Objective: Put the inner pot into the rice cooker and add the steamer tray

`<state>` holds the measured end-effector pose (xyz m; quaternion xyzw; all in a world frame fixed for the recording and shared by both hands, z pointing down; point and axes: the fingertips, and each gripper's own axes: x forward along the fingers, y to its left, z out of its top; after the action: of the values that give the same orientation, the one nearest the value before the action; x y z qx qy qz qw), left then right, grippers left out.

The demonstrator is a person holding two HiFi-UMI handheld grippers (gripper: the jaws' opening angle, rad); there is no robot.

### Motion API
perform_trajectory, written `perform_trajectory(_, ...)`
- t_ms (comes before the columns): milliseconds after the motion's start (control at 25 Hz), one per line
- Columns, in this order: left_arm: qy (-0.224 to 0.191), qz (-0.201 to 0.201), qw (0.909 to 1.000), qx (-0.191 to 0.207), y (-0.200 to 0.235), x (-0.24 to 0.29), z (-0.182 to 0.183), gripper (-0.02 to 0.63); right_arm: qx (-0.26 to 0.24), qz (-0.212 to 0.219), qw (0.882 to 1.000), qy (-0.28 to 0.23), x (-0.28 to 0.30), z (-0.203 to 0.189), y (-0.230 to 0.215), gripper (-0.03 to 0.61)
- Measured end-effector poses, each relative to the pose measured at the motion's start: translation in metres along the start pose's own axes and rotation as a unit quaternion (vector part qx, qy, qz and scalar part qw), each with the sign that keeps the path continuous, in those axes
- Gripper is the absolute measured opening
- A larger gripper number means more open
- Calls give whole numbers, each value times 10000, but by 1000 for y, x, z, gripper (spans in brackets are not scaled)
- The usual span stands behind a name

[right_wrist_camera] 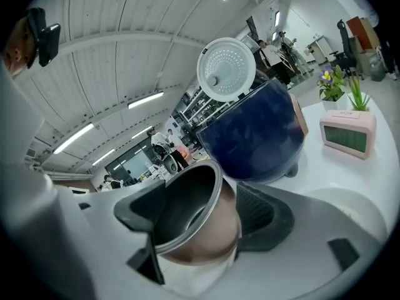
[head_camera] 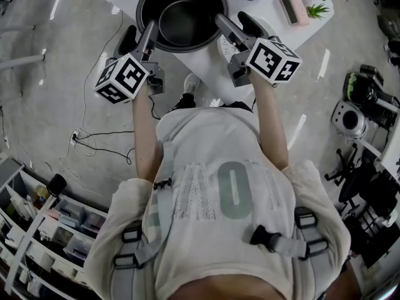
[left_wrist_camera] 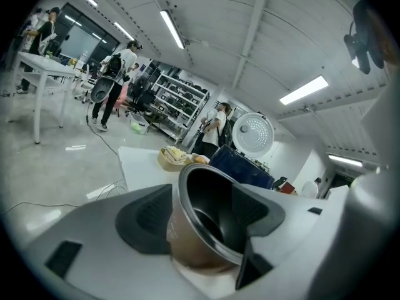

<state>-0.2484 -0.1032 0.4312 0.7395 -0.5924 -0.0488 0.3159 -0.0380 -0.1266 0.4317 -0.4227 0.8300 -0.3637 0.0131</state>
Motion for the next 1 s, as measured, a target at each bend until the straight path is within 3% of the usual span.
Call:
perform_trajectory(360, 515, -195, 9982, -251, 6, 19, -32, 291, 177, -43, 9996, 193, 13, -18, -9, 336)
perform_trajectory(600, 421, -182, 9986, -245, 5, 18, -32, 287, 119, 84, 9992, 374, 21, -26, -3, 327)
perform_trajectory(880, 401, -80, 9991, -69, 6, 9, -28, 230, -93, 128, 9990, 422, 22, -29, 7, 288)
perform_trajectory(1000, 385, 1, 9992, 108, 7, 8, -27, 194, -175, 32, 9989, 441, 20, -28, 3, 234)
